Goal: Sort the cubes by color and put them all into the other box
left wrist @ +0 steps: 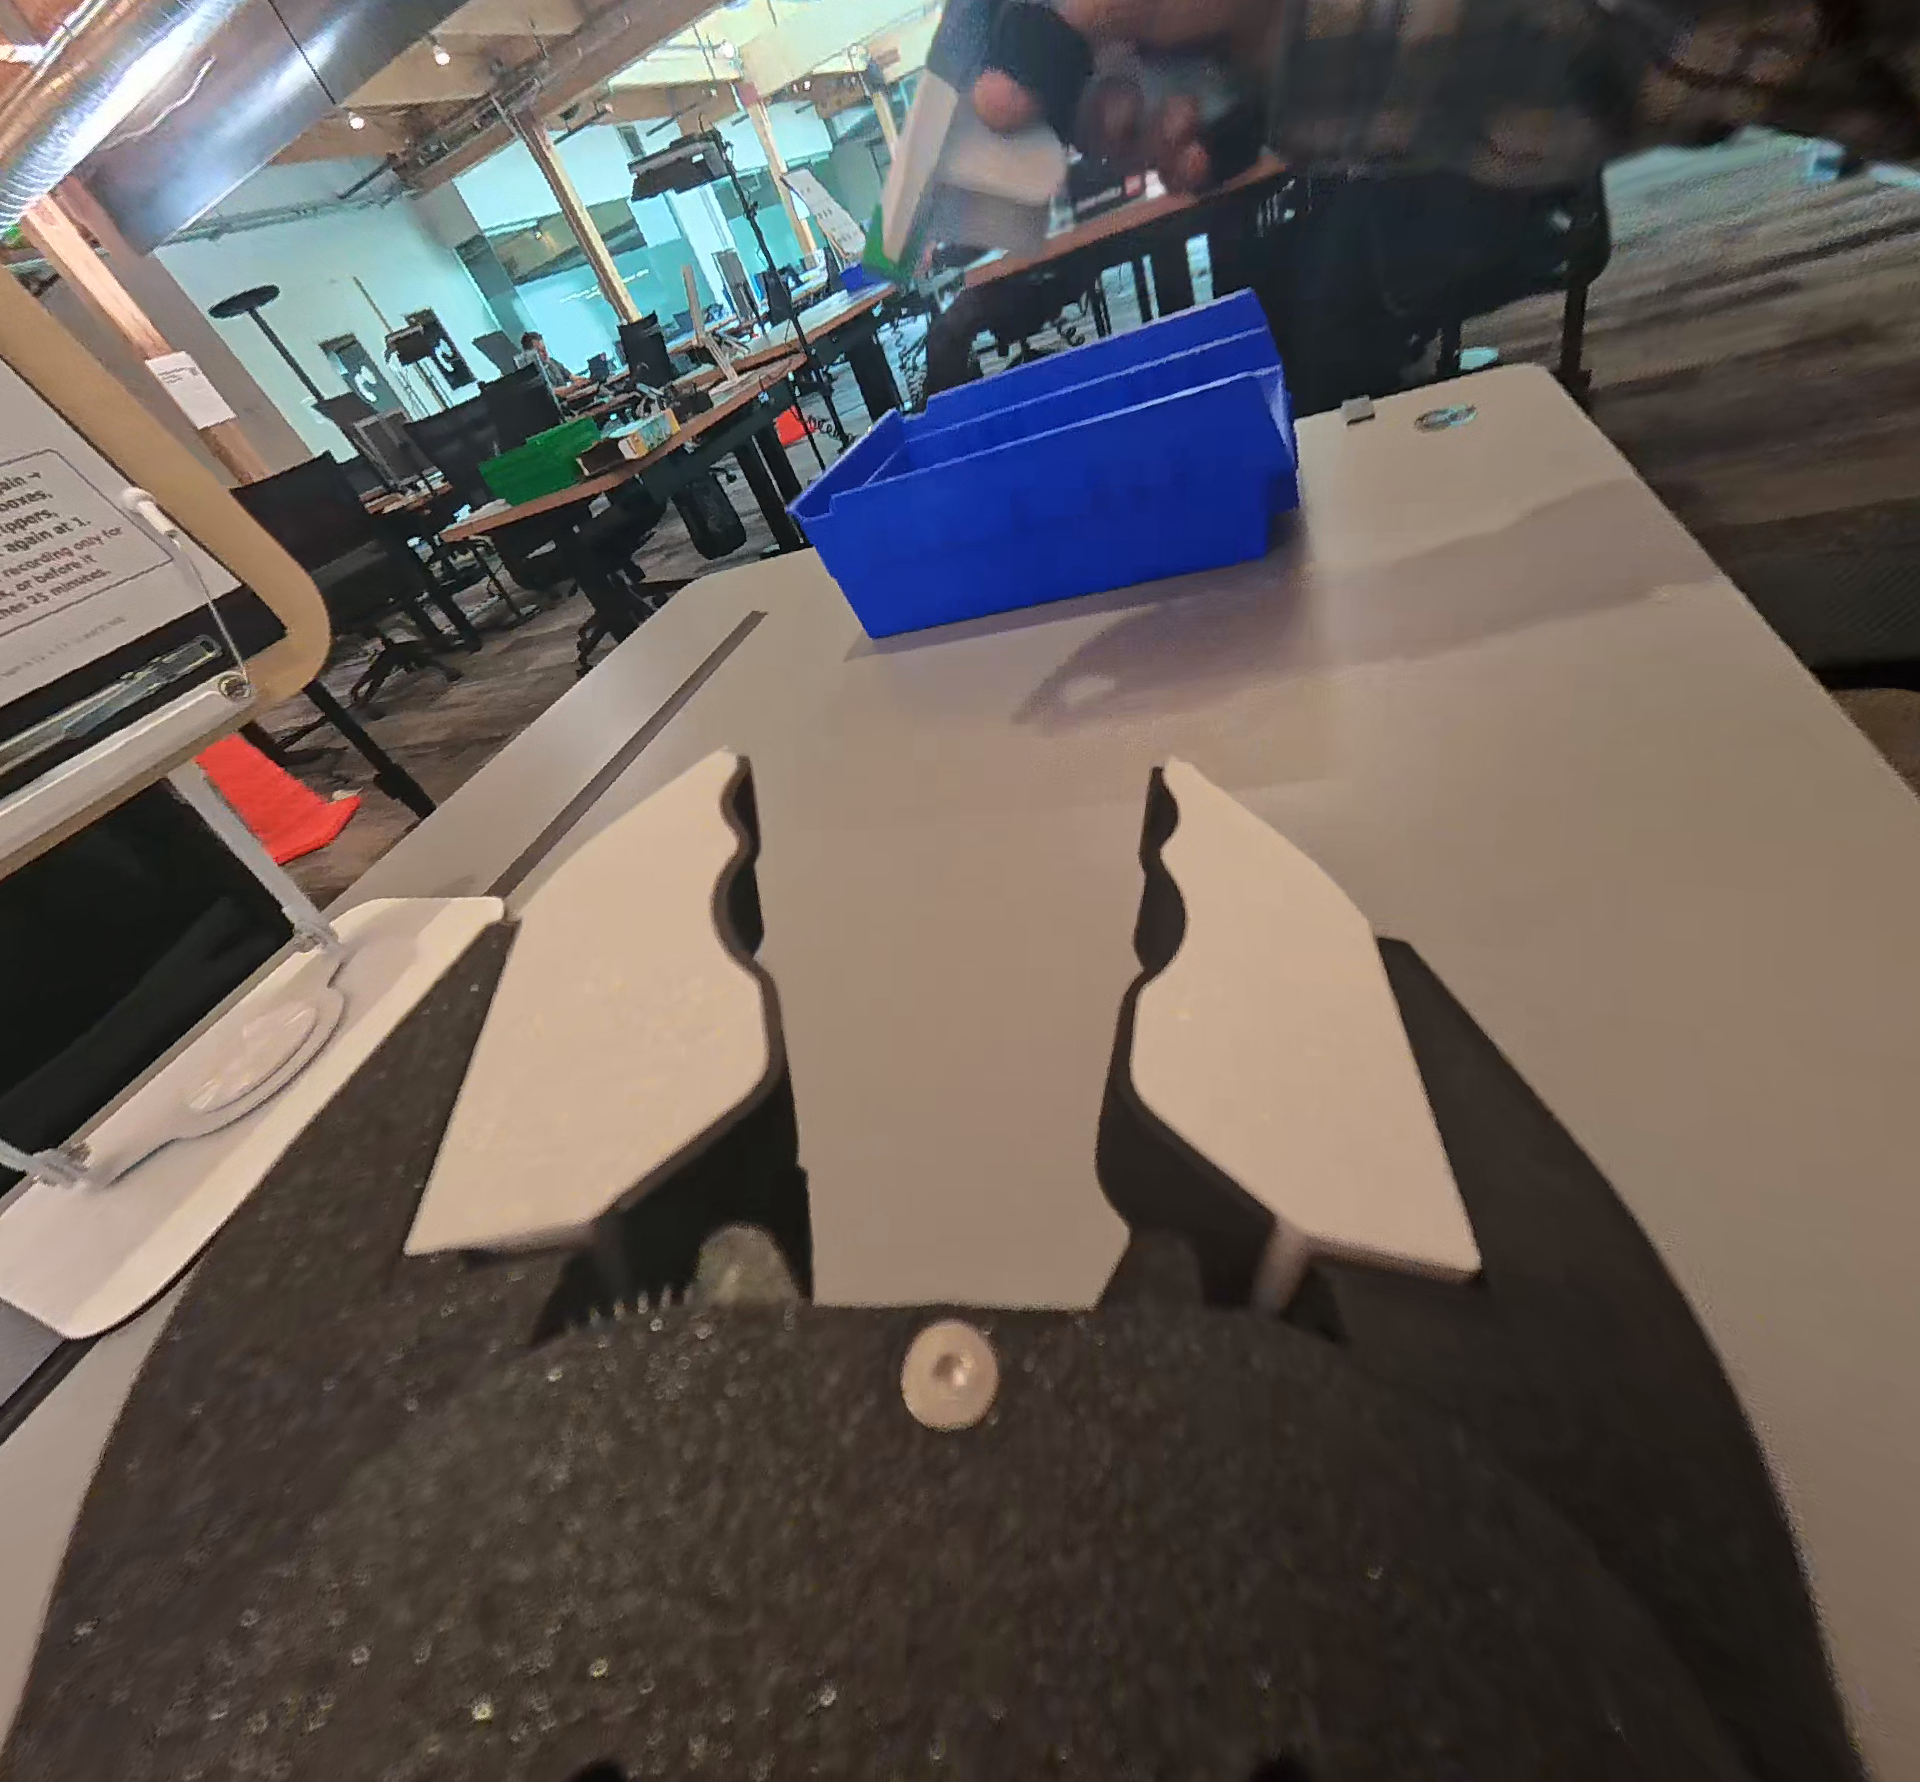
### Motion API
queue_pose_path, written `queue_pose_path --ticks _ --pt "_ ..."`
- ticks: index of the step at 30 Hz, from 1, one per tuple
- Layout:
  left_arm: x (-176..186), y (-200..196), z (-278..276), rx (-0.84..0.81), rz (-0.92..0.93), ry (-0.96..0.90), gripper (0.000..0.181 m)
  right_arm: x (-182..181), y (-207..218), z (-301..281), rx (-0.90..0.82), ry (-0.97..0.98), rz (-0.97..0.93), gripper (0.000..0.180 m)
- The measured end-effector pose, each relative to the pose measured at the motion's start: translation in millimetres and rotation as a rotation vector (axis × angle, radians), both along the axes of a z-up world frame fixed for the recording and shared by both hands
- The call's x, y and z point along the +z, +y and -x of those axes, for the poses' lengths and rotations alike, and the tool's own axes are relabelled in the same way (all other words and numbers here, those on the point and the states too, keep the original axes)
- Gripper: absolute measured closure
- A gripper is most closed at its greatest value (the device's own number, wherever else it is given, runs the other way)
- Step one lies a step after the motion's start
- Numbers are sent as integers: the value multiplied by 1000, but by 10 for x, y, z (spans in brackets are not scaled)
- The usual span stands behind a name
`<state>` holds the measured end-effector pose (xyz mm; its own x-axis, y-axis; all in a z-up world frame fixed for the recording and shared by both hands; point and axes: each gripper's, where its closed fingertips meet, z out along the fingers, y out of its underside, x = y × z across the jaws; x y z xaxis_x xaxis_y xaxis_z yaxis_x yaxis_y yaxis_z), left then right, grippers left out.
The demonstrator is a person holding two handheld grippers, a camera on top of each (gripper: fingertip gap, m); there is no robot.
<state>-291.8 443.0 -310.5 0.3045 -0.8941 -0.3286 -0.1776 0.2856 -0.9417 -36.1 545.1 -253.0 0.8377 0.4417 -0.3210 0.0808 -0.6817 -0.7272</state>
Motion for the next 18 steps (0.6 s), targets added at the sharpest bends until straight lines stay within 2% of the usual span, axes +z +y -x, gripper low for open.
queue_pose_path --ticks 3,6,10,14,18 --pt "-67 1 -22 9 4 27 119 -15 335 -943 -200 -260 26 157" --pt "-122 19 -38 16 31 35 121 -230 538 -1381 -269 -320 144 157" --pt "-175 52 -42 26 33 54 124 -780 724 -1464 -248 -360 335 157" --pt "-220 104 -33 45 33 67 126 -1320 891 -1358 -233 -320 479 157" --pt "-257 132 -23 54 27 84 128 -1634 1014 -1267 -231 -300 537 157"
